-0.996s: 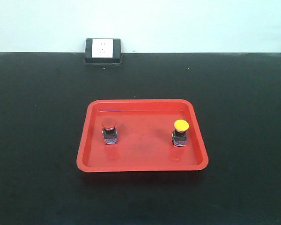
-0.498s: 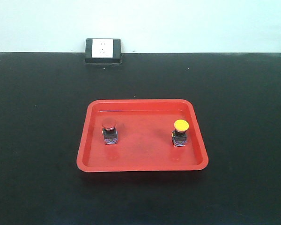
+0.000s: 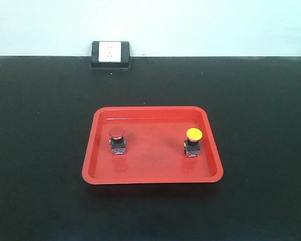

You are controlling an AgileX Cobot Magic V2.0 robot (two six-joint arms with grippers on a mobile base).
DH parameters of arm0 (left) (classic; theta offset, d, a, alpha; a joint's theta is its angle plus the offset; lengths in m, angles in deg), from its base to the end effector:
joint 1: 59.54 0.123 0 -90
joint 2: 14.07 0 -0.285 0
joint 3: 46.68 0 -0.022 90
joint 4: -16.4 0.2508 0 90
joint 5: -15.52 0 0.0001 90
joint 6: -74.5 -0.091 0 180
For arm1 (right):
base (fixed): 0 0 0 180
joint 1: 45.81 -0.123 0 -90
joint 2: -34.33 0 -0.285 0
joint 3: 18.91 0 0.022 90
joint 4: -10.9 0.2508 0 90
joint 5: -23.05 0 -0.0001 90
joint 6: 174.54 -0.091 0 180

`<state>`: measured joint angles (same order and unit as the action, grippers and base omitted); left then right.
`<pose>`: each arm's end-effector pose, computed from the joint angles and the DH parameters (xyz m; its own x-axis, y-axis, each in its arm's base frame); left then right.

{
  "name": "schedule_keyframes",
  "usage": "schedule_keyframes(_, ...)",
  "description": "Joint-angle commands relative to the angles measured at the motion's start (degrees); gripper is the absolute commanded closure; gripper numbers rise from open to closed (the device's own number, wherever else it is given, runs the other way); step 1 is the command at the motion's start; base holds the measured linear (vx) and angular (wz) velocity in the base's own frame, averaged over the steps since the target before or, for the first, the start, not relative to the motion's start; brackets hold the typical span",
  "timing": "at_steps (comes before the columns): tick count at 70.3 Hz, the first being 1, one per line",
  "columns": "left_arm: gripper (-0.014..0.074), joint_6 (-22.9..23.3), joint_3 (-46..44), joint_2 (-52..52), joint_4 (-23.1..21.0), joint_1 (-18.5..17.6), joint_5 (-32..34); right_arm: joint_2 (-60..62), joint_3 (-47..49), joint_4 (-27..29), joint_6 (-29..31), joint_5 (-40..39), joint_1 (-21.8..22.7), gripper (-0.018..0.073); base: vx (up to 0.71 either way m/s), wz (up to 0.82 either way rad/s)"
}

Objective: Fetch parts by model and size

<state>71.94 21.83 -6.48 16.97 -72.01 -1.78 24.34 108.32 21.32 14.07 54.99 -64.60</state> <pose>0.0455 -0.0098 0.2368 -0.0463 0.0657 -0.9968 0.2159 0.9749 0.0542 0.0185 0.0155 0.2999 -0.0724 -0.0199 -0.9972 -0.4106 0.9117 0.0117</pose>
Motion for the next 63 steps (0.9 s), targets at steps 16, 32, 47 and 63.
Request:
schedule_keyframes(16,0.0603,0.11,10.56,-1.47,-3.64,10.17,16.85,-0.67,1.35,0.13,0.47,-3.88,0.17,0.0569,0.0,0.0)
schedule_keyframes(32,0.0603,0.33,10.46,-1.47,-4.35,10.86,17.94,-0.67,1.35,0.13,0.47,-3.86,0.17,0.0569,0.0,0.0)
schedule_keyframes(47,0.0603,0.33,10.41,-1.47,-4.1,10.86,17.88,-0.67,1.35,0.13,0.47,-3.88,0.17,0.0569,0.0,0.0)
schedule_keyframes(63,0.0603,0.33,10.41,-1.41,-4.1,10.86,17.88,-0.67,1.35,0.13,0.47,-3.88,0.17,0.0569,0.0,0.0)
